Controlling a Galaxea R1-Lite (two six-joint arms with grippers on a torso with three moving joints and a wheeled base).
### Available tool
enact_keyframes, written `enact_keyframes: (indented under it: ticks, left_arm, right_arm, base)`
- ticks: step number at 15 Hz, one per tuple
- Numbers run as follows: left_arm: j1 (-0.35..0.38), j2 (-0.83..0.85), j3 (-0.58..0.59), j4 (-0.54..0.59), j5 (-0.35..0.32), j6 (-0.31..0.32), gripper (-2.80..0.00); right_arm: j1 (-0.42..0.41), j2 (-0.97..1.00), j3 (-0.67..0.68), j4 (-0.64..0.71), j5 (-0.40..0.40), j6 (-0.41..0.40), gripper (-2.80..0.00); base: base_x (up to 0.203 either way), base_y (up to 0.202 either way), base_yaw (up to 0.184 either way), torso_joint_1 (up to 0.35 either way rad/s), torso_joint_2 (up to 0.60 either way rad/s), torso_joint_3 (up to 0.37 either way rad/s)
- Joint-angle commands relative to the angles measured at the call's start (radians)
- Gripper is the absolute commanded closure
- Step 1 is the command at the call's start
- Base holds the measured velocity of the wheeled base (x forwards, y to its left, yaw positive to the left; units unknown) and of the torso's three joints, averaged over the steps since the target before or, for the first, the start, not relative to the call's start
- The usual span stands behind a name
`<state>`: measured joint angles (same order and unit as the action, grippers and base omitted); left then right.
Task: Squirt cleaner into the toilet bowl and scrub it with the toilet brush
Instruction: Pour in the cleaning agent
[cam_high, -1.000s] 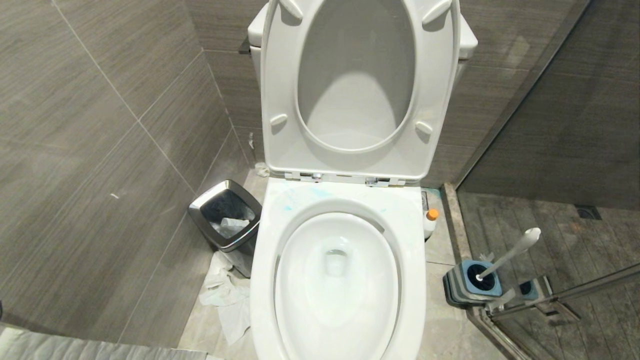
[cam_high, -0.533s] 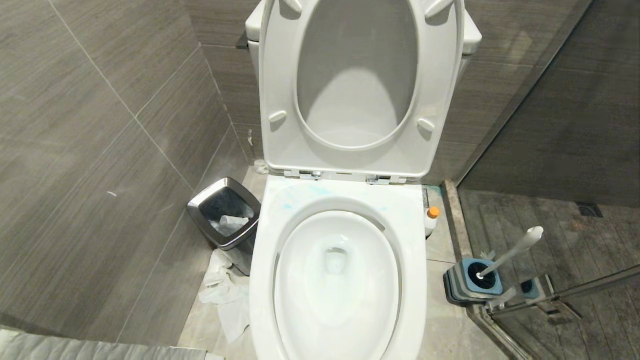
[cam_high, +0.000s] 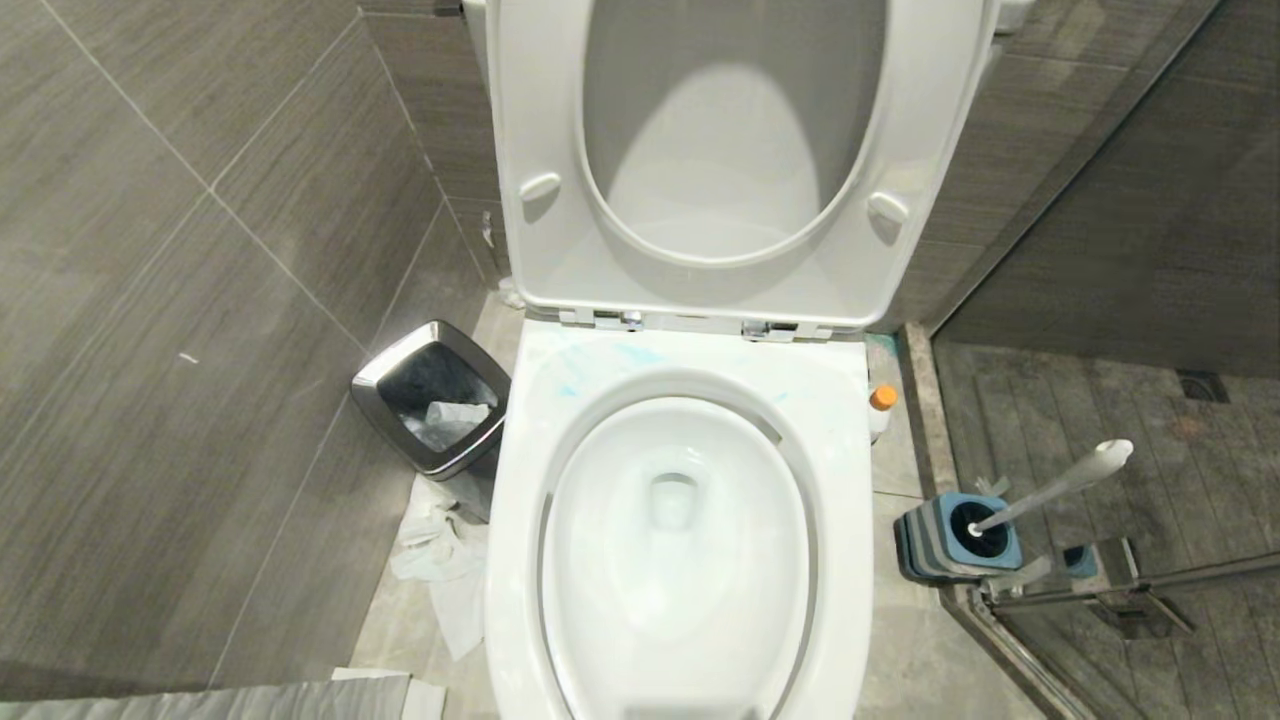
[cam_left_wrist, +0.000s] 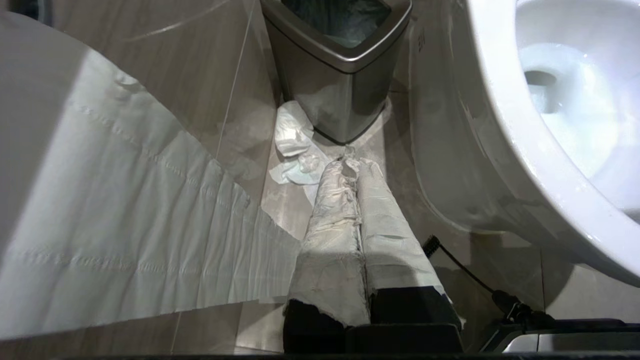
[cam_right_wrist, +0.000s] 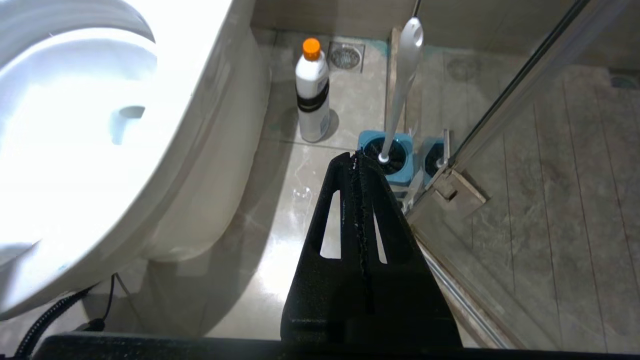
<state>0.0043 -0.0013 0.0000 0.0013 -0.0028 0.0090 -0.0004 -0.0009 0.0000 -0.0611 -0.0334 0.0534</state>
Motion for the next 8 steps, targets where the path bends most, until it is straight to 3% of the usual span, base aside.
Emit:
enact_keyframes:
  ticks: [1, 8]
  left_arm:
    - [0.000, 0.001, 0.002, 0.000, 0.000, 0.000, 0.00]
    - [0.000, 0.001, 0.002, 0.000, 0.000, 0.000, 0.00]
  right_arm:
    - [0.000, 0.001, 0.025, 0.000, 0.000, 0.000, 0.00]
    - [0.000, 0.001, 0.025, 0.000, 0.000, -0.003, 0.00]
  base:
    - [0.000, 0.000, 0.000, 0.007, 0.01, -0.209]
    - [0.000, 0.000, 0.000, 0.004, 0.00, -0.198]
